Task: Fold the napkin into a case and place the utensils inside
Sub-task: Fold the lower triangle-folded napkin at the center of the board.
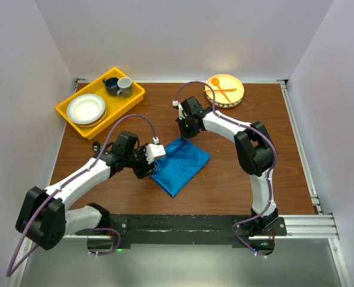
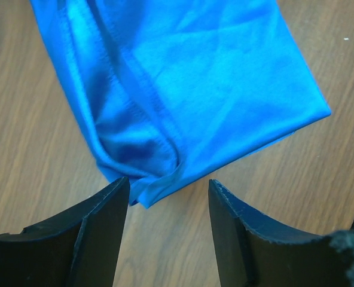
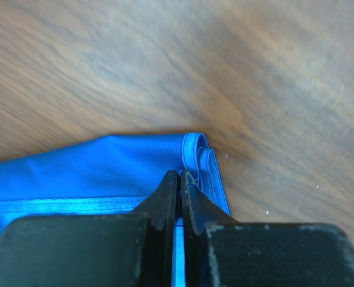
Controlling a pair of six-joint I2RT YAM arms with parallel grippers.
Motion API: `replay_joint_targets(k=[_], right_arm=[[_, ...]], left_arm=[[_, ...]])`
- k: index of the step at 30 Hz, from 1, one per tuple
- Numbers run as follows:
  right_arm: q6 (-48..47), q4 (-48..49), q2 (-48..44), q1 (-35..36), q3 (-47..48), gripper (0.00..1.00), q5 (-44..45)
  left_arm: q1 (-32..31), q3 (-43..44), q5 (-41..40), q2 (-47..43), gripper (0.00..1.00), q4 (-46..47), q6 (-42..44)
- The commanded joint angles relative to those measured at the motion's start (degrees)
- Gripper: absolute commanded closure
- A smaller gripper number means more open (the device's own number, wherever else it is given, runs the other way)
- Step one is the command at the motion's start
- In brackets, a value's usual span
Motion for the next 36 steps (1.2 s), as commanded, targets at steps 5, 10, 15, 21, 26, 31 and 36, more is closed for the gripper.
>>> replay_joint_targets(k=[5, 10, 15, 21, 26, 31, 36], right_arm=[[-3.67, 2.25, -4.71, -0.71, -4.41, 1.00, 1.27], [-4.12, 2.34, -4.89, -1.94, -6.25, 1.00, 2.06], [-4.29, 2.35, -5.06, -3.35, -7.48, 1.00, 2.24], [-3.85, 1.12, -6.47, -4.23, -6.43, 1.00, 0.83], [-3.94, 0.59, -7.09, -4.31, -6.08, 1.00, 0.48], [-4.82, 0.59, -6.39, -4.67, -7.31, 1.00, 1.62], [-4.21, 0.06, -6.21, -5.54, -8.54, 1.00, 2.41]], left_arm=[[-6.43, -1.41, -5.60, 3.52, 0.41, 5.23, -1.48], [-6.70, -1.24, -9.37, 7.74, 0.55, 7.16, 1.77], [-6.70, -1.15, -12.81, 10.91, 0.78, 9.80, 7.04], [-5.65, 0.25, -13.17, 11.44, 0.93, 9.80, 11.61], [-3.63, 3.15, -7.64, 8.73, 0.72, 5.24, 13.03], [-4.59, 5.09, -6.84, 5.03, 0.47, 5.76, 8.11], [-8.19, 5.80, -4.82, 5.46, 0.55, 4.88, 7.66]])
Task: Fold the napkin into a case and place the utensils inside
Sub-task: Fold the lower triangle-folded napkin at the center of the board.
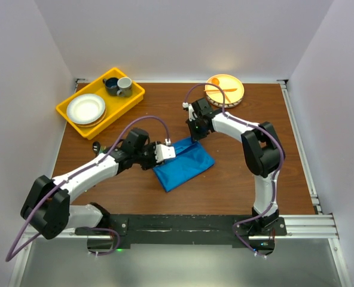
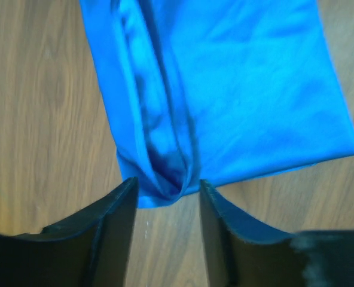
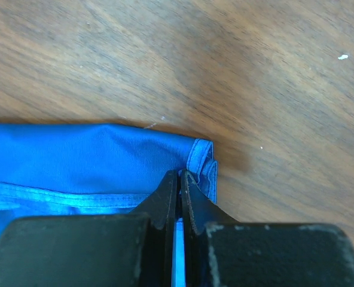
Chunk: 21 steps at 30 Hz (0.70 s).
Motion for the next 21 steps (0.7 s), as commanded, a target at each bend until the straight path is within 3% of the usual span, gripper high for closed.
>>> replay_joint_targets(k=[1, 5, 14, 21], right_arm=[[-0.42, -1.69, -2.60, -1.33, -1.35, 1.00, 2.15], [0.37, -2.57, -3.83, -2.12, -2.23, 1.00, 1.54], [0.81, -5.55, -6.99, -2.74, -3.90, 1.00, 0.57], [0.19, -6.00, -9.02, -3.09, -6.18, 1.00, 0.92]], left_arm=[[-4.28, 1.90, 3.57, 0.78, 0.58, -0.80, -0.71], [-7.02, 1.73, 3.84, 4.39, 0.70, -1.51, 2.63], [-8.08, 1.47, -1.61, 13.80, 0.83, -3.71, 10.89], [-2.28, 2.08, 0.48, 11.88, 0.84, -8.00, 16.87]])
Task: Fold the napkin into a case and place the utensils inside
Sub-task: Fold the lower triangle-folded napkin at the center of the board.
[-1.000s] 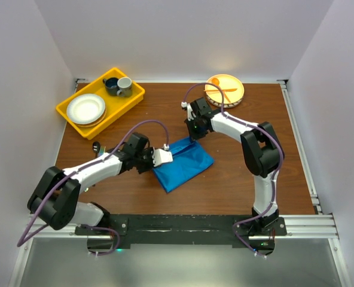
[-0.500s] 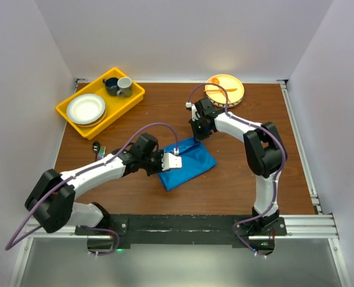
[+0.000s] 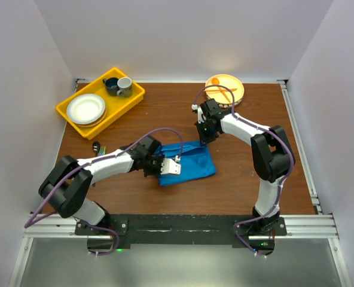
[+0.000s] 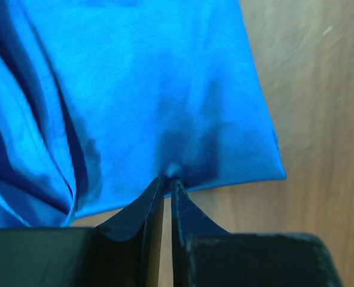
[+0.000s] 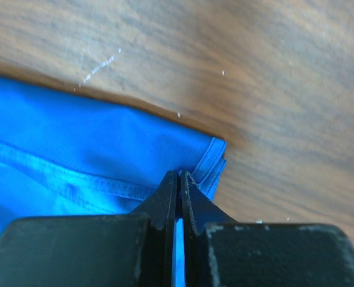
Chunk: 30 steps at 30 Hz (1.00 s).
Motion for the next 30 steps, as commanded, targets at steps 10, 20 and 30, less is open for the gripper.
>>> replay_joint_targets(k=[10, 20, 30], right_arm=[[0.52, 1.31, -2.37, -0.18, -2.19, 1.00, 1.21], [0.00, 1.93, -2.20, -0.18, -2.72, 1.00, 1.56], [-0.09, 1.67, -1.93, -0.27, -2.37, 1.00, 1.38]], left_arm=[[8.00, 4.25, 7.50, -11.99, 0.48, 1.52, -6.61], [7.91, 3.01, 1.77, -5.58, 0.37, 9.44, -4.34], [7.47, 3.97, 2.56, -0.48, 0.42, 11.37, -2.75]])
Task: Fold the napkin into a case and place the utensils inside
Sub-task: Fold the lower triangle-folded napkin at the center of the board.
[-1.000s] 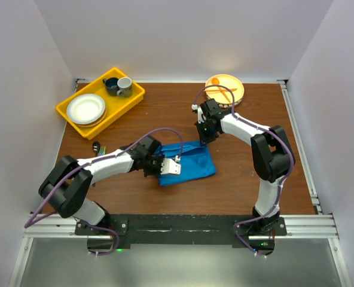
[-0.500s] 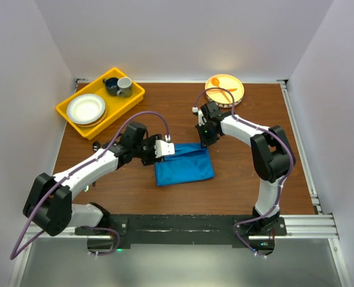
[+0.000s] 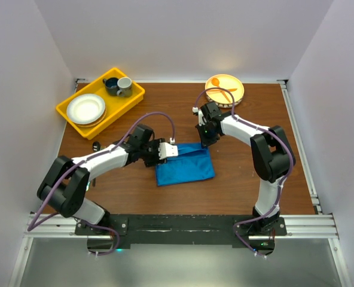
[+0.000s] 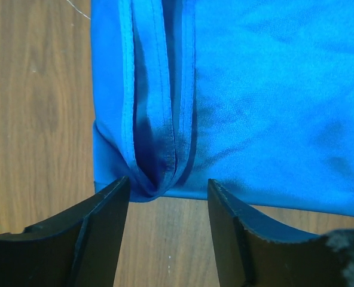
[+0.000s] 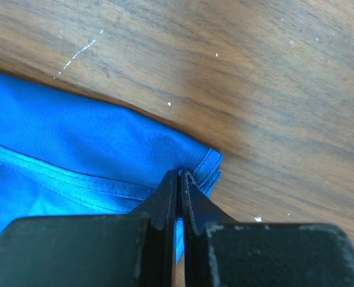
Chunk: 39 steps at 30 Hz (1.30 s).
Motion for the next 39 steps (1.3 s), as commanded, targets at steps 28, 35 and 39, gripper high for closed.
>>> replay_joint_targets(k=[28, 35, 39], right_arm=[[-1.50, -4.08, -3.25, -0.22, 5.44, 1.00, -0.90], [-1.59, -3.39, -3.08, -0.14, 4.39, 1.00, -0.90], [-1.76, -3.21, -2.99, -0.22, 4.39, 1.00, -0.72]], left_arm=[[-1.52, 4.82, 0.86, -2.68, 1.00, -3.34, 4.17], [-2.74, 5.87, -1.69, -1.46, 0.73, 1.31, 1.88], [-4.68, 6.75, -3.53, 1.44, 0.63, 2.97, 3.11]])
